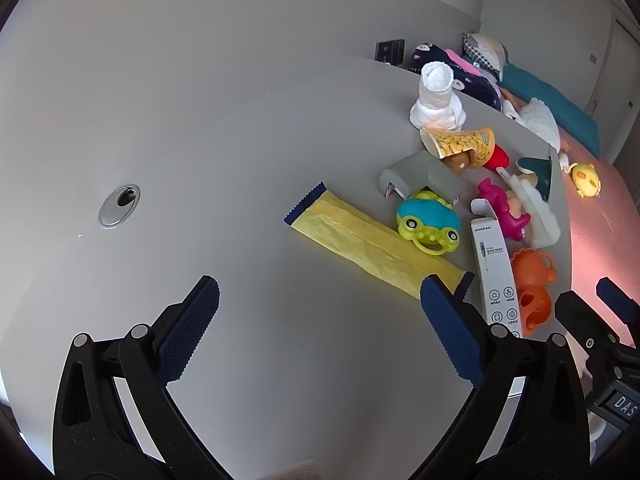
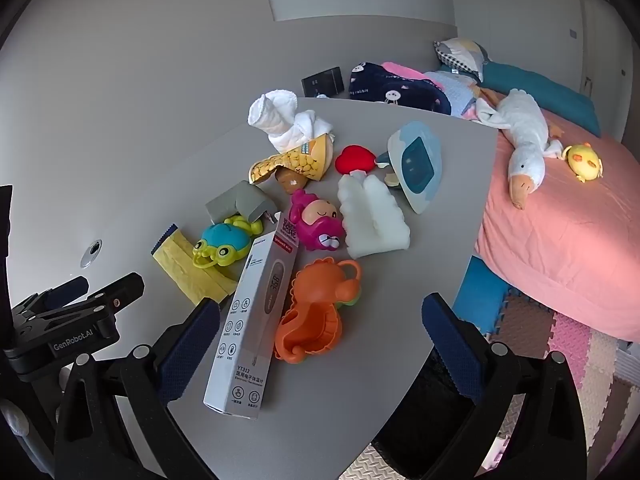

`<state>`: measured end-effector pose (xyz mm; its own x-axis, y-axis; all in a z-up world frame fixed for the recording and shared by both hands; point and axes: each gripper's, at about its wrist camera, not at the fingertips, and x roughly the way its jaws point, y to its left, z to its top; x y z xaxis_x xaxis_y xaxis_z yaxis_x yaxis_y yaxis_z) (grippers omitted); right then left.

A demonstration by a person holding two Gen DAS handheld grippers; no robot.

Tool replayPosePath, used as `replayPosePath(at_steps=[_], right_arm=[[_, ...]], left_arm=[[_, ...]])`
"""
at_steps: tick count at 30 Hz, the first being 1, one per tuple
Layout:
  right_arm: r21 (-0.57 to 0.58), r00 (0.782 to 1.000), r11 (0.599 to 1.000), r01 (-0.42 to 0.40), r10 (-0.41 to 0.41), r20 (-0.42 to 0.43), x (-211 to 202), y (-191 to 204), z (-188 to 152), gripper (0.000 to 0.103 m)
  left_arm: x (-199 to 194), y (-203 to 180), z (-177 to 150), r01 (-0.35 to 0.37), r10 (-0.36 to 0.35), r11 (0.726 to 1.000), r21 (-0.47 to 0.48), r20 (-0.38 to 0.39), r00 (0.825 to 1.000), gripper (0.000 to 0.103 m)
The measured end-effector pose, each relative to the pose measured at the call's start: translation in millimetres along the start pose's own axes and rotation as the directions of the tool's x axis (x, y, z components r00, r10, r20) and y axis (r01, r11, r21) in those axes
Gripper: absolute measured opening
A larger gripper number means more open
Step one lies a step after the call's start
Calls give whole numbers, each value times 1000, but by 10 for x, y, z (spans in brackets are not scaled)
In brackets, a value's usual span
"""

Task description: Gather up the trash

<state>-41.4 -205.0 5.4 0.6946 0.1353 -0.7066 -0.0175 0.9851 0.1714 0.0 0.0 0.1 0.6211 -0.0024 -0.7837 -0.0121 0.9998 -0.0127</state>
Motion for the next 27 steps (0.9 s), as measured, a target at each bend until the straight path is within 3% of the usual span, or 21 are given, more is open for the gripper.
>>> replayPosePath(at_steps=[27], right_arm=[[-12, 1000, 1000, -1, 1, 19, -101, 27, -13, 100]], left_arm=[[-65, -17, -3, 9, -9, 1000, 1, 3, 1000, 97]])
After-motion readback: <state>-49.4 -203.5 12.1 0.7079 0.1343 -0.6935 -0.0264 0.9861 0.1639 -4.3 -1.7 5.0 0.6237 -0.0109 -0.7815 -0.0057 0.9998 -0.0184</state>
